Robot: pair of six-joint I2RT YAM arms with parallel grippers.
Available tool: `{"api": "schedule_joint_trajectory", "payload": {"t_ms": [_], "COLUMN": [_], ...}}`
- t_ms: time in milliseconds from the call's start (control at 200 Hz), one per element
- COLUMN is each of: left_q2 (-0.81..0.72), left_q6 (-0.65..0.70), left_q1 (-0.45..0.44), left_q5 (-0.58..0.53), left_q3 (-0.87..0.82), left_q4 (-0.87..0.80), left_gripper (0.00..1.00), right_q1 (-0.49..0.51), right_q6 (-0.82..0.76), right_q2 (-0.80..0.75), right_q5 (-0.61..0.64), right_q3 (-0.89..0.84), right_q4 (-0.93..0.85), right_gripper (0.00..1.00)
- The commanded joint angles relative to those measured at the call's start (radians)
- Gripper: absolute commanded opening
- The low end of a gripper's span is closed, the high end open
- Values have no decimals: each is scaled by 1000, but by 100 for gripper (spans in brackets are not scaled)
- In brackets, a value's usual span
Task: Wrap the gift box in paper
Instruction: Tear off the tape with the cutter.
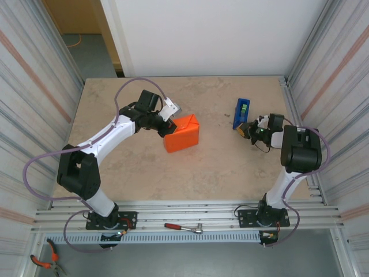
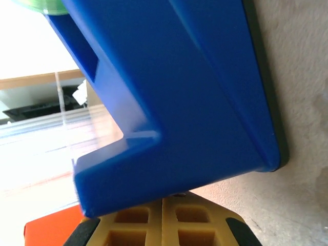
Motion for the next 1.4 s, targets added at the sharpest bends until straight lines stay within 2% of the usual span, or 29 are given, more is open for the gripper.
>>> {"api": "schedule_joint_trajectory", "payload": {"t_ms": [0,256,581,837,1027,1182,1393], "left_q2": [55,50,52,55,56,56,57], "left_q6": [24,26,27,27,27,28,28], "left_q1": [-4,-3,-3,-4,-4,-4,-4], "left_q5": [-30,-34,-40,-41,-40,-40,-40], "left_q3": [-31,-32,-34,-35,-36,-35,-38], "left_q4": [-63,-65,-67,-65,-66,-65,-64], "left_gripper": [0,0,0,0,0,0,0], "right_q1": [25,52,135,285,415,527,648], "right_q6": [42,52,-15,-106,-71,-13,55], "right_q2": [33,-27,-264,-450,-536,-543,-475], "right_q5": [-2,-23,-9,60,131,209,279], "right_q3": [-28,-40,-26,50,83,128,196], "right_q4": [-48,-56,-241,-454,-487,-482,-452], "right_gripper": [0,0,0,0,0,0,0]}}
